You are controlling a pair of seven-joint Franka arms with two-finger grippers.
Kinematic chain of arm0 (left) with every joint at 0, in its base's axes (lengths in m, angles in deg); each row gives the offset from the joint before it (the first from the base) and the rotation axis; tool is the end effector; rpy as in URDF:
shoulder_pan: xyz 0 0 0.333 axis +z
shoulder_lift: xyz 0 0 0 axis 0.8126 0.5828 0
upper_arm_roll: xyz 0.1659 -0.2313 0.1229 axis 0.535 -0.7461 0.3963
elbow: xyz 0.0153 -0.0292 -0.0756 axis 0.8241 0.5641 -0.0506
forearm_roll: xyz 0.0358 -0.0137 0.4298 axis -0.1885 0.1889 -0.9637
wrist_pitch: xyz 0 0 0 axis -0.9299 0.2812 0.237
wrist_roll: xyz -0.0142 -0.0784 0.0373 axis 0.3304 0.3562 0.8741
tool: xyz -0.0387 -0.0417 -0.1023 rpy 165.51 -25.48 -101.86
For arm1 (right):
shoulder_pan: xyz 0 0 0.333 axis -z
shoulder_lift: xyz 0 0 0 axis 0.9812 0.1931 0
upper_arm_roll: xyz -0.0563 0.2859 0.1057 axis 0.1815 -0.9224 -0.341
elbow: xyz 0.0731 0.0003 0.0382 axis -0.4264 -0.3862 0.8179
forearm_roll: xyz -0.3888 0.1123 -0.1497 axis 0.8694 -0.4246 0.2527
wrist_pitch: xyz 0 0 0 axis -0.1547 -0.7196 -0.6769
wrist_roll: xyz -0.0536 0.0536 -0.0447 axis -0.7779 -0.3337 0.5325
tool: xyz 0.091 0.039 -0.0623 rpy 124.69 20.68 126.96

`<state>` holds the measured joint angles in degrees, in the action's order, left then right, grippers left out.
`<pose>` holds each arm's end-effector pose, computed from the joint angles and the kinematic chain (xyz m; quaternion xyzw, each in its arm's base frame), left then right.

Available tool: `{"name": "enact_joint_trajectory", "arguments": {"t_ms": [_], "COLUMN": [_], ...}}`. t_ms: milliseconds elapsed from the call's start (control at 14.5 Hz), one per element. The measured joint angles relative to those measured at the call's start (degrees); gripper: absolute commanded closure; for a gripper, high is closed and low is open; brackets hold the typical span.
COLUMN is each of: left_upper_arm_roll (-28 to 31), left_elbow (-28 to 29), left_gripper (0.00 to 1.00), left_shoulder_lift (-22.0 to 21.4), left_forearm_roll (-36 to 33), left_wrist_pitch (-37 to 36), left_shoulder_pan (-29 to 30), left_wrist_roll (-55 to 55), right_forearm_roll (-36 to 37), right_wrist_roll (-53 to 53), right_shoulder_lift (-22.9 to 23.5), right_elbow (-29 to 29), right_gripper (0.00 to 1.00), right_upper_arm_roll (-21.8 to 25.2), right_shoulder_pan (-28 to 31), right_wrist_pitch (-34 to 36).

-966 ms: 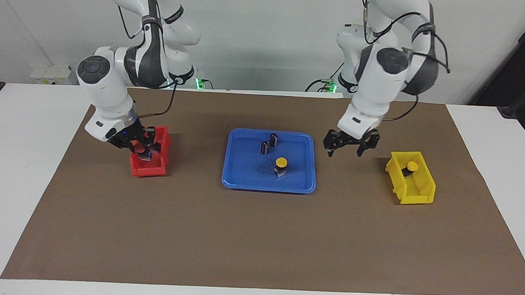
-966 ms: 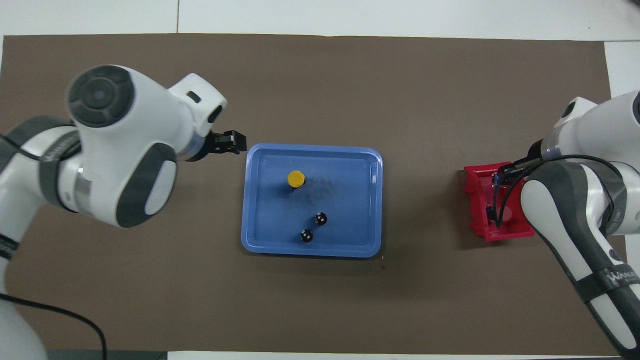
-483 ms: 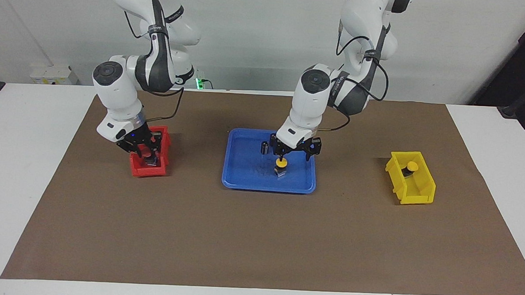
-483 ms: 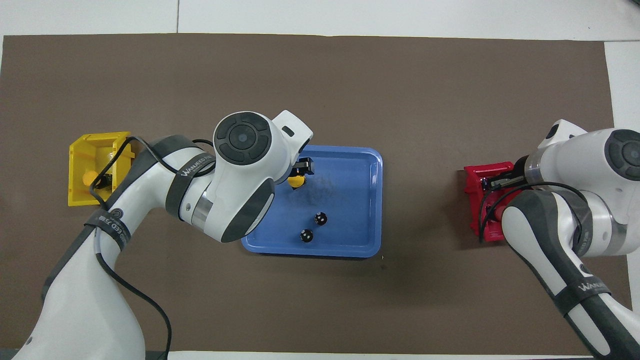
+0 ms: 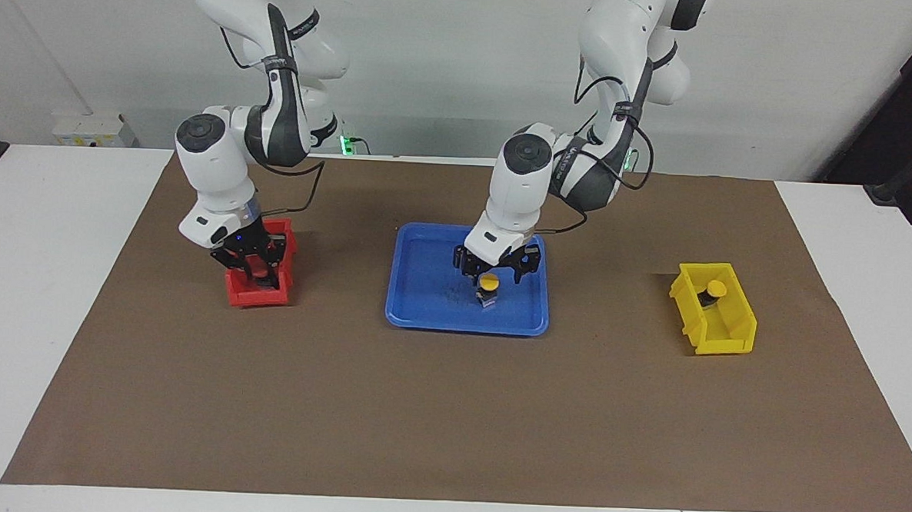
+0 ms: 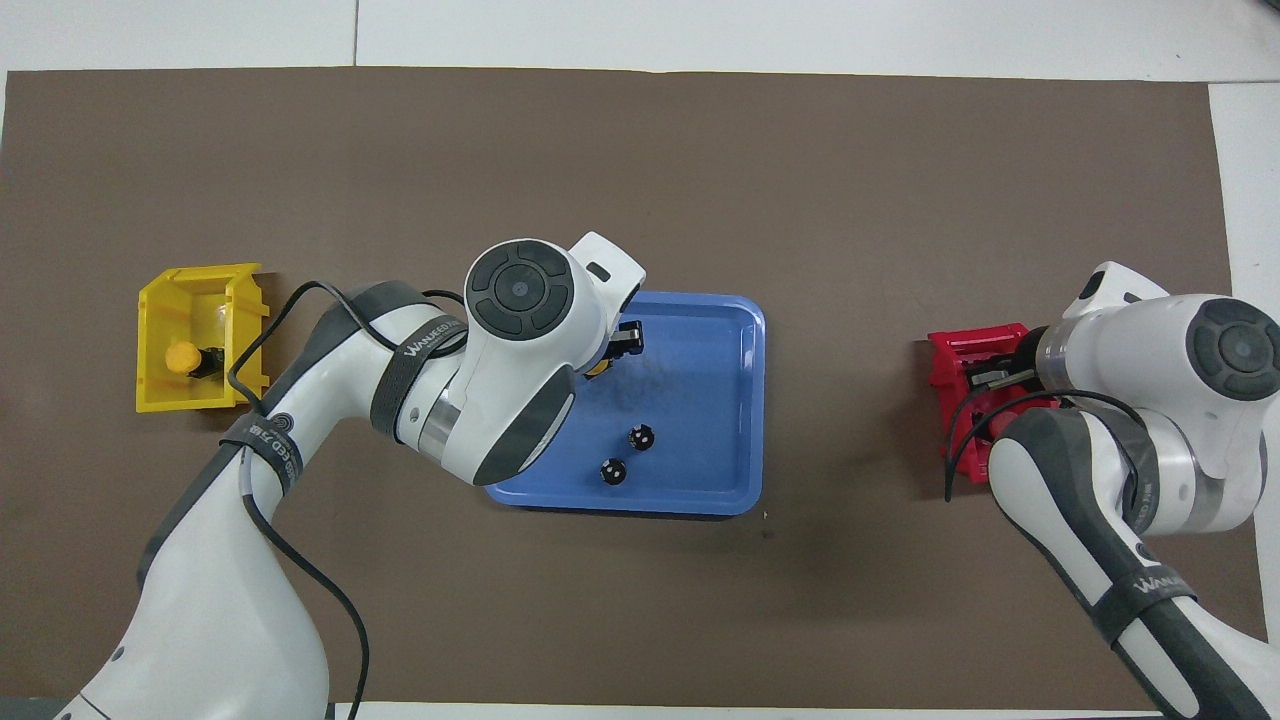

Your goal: Sort red and yellow buttons by color

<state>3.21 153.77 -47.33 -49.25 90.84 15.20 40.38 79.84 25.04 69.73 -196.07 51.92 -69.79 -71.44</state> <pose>0.5239 -0.4285 0.3326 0.9996 0.0097 0.0044 0.0265 0.5422 -0.0055 0.3031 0.9920 0.1189 0.0377 0.0169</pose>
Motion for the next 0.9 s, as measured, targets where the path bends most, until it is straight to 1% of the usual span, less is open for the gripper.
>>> {"name": "enact_joint_trajectory", "arguments": {"t_ms": [138,207,276,345,414,483,690,828,897], "left_upper_arm_roll": [0.01,0.01,0.01,0.01,0.01,0.01,0.24,0.95,1.34], "left_elbow": [0.02,0.02,0.02,0.02,0.02,0.02,-0.22,-2.05,-3.64], "left_gripper": [0.33,0.38,0.77,0.98,0.98,0.98,0.98,0.98,0.99], "left_shoulder_lift": [0.58,0.97,1.33,1.60,1.77,1.82,1.82,1.82,1.80], "left_forearm_roll": [0.22,0.24,0.27,0.29,0.33,0.38,0.52,1.05,1.12], "left_wrist_pitch": [0.90,1.39,1.67,1.75,1.76,1.78,1.79,0.43,-1.69], "left_shoulder_pan": [-0.17,-0.21,-0.22,-0.23,-0.23,-0.23,-0.20,-0.04,0.55], "left_wrist_roll": [0.30,0.41,0.50,0.65,1.02,1.53,2.34,2.51,2.52], "right_forearm_roll": [0.00,0.00,0.00,0.00,0.00,0.00,-0.04,-0.09,-0.09], "right_wrist_roll": [0.04,0.11,0.14,0.17,0.18,0.18,0.18,0.07,-0.13], "right_shoulder_lift": [-0.02,-0.03,-0.04,-0.07,-0.13,-0.34,-1.82,-3.17,-3.74], "right_elbow": [0.23,1.12,2.89,5.27,7.91,10.71,18.89,25.11,28.40], "right_gripper": [0.32,0.30,0.25,0.19,0.07,0.00,0.00,0.00,0.00], "right_upper_arm_roll": [0.00,0.00,0.00,0.00,0.00,-0.01,0.02,0.25,0.40], "right_shoulder_pan": [0.03,0.04,0.04,0.04,0.04,0.04,0.07,0.28,0.34], "right_wrist_pitch": [0.88,2.89,5.96,9.38,12.77,16.24,27.67,36.29,40.46]}}
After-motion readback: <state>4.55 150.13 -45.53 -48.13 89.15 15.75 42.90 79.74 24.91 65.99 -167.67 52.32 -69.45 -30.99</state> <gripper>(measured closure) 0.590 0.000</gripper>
